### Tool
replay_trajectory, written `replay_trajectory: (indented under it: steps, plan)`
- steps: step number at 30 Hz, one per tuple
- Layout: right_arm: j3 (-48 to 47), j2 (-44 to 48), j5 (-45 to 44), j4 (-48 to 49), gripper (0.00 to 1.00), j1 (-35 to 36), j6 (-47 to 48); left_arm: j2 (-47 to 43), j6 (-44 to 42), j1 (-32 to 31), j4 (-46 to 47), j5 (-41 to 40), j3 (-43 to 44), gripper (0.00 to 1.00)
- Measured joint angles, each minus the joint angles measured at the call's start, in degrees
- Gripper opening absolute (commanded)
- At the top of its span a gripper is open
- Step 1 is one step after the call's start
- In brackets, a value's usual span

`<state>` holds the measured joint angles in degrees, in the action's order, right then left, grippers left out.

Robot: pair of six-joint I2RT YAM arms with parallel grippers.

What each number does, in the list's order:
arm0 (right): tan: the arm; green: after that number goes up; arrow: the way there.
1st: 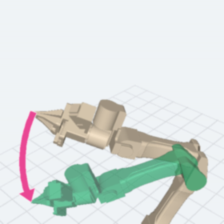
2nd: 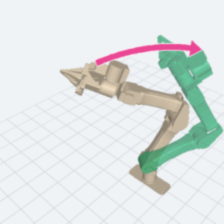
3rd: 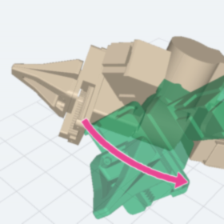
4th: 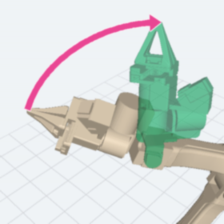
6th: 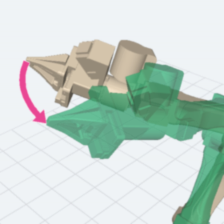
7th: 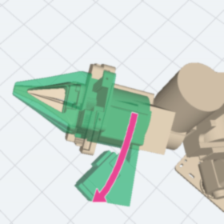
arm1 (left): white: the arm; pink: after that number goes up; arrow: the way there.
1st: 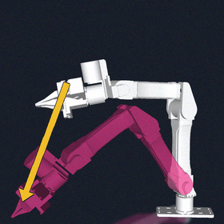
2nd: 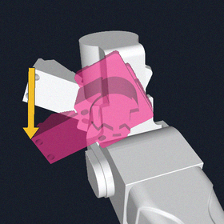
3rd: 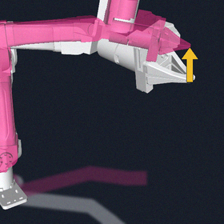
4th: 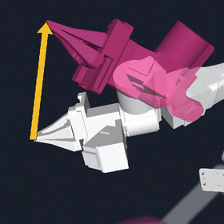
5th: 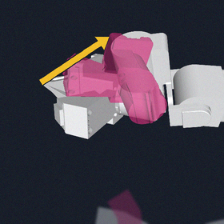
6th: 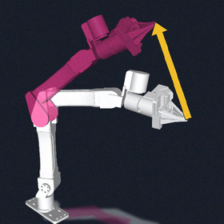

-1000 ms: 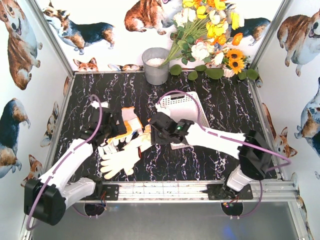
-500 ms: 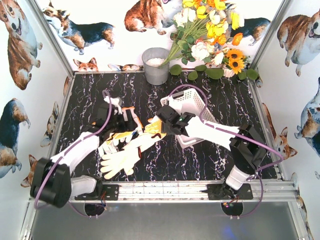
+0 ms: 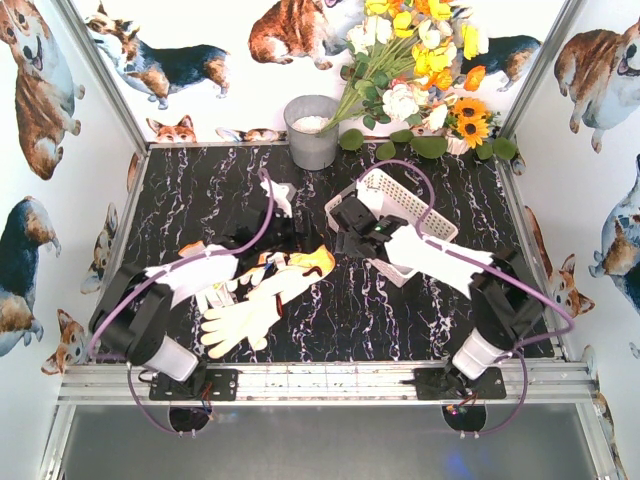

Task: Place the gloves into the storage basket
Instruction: Pick up the glove from the center of the board.

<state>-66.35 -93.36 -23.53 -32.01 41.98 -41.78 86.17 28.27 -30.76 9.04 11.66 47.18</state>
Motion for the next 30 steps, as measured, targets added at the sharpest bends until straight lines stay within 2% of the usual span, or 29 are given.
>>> replay_trajectory:
  steps: [5, 9, 10, 14, 17, 20, 25, 30]
  plan:
    - [3.52, 7.85, 3.19, 0.83, 0.61, 0.00, -0.11, 6.60, 2.82, -1.66, 4.28, -4.02, 0.94, 0.72]
    - [5.90, 13.29, 6.29, 1.07, 0.63, 0.00, -0.37, 12.70, 4.48, -2.97, 6.38, -7.52, 3.32, 0.47]
    - [6.54, 14.45, 7.34, 1.05, 0.67, 0.00, -0.37, 13.66, 4.50, -3.72, 6.29, -8.83, 3.93, 0.41]
    - [7.39, 18.38, 10.71, 0.48, 0.72, 0.00, -0.11, 14.23, 3.78, -6.49, 6.25, -12.81, 4.35, 0.15]
    - [7.67, 22.56, 11.91, 0.11, 0.74, 0.00, 0.81, 14.05, 3.06, -7.17, 5.55, -13.99, 4.33, 0.02]
    - [7.69, 27.54, 12.87, -1.64, 0.78, 0.00, 1.86, 11.21, 2.21, -7.15, 3.72, -15.45, 3.30, 0.00]
    - [7.69, 35.47, 15.52, -4.74, 0.84, -0.61, 4.20, -0.44, -0.02, -6.51, -1.03, -16.83, 2.45, 0.00]
    - [6.93, 39.34, 21.07, -8.20, 0.89, -2.23, 8.24, -9.68, -3.52, -3.30, -7.74, -12.70, 5.62, 0.00]
